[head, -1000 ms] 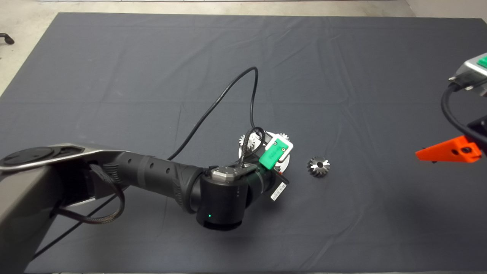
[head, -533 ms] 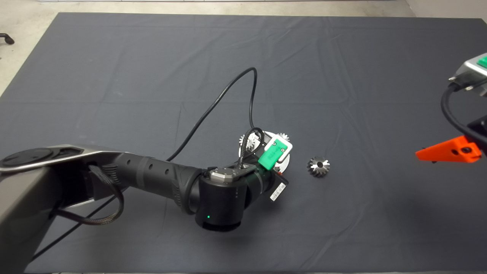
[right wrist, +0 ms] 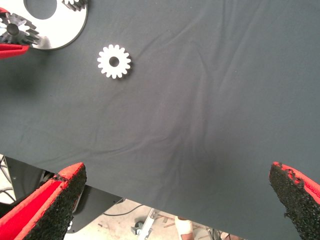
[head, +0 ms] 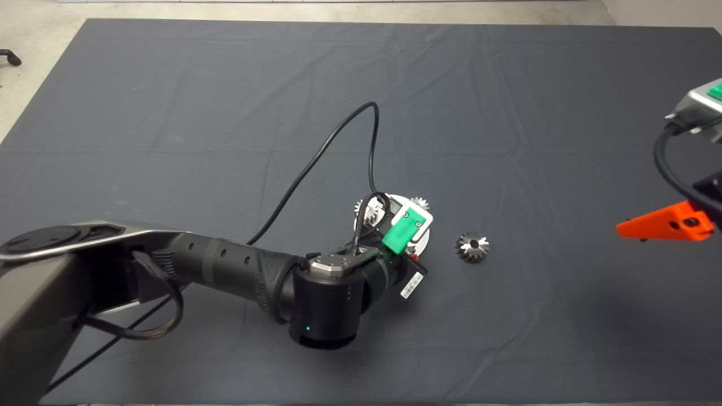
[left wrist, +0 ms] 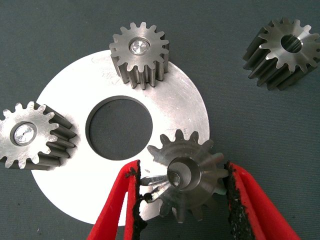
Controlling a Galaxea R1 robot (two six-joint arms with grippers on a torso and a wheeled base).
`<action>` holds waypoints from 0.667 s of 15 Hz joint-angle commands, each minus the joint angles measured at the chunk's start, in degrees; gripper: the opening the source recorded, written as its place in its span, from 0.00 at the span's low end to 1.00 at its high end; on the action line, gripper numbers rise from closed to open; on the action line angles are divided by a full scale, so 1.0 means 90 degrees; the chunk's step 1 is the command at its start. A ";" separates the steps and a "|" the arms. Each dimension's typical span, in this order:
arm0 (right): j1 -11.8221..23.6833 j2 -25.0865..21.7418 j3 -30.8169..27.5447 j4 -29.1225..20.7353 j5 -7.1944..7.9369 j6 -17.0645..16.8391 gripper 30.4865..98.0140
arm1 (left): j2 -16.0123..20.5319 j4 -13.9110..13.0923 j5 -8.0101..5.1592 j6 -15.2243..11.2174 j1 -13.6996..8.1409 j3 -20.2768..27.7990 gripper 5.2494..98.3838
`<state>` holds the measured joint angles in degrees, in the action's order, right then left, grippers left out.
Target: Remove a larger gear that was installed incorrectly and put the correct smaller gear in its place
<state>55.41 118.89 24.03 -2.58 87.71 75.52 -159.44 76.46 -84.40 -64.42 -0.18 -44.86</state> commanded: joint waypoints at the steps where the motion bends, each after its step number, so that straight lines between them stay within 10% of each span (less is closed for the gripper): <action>1: 0.0114 0.0057 -0.0035 -0.0182 0.0323 0.0046 0.98 | 0.0083 -0.0019 -0.0134 0.0067 0.0030 0.0035 0.31; 10: 0.0114 0.0077 -0.0027 -0.0182 0.0332 0.0046 0.98 | 0.0210 -0.0029 -0.0154 0.0067 0.0030 0.0067 0.31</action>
<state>55.41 119.07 24.00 -2.58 87.71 75.52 -158.73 76.46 -83.96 -64.09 -0.16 -44.70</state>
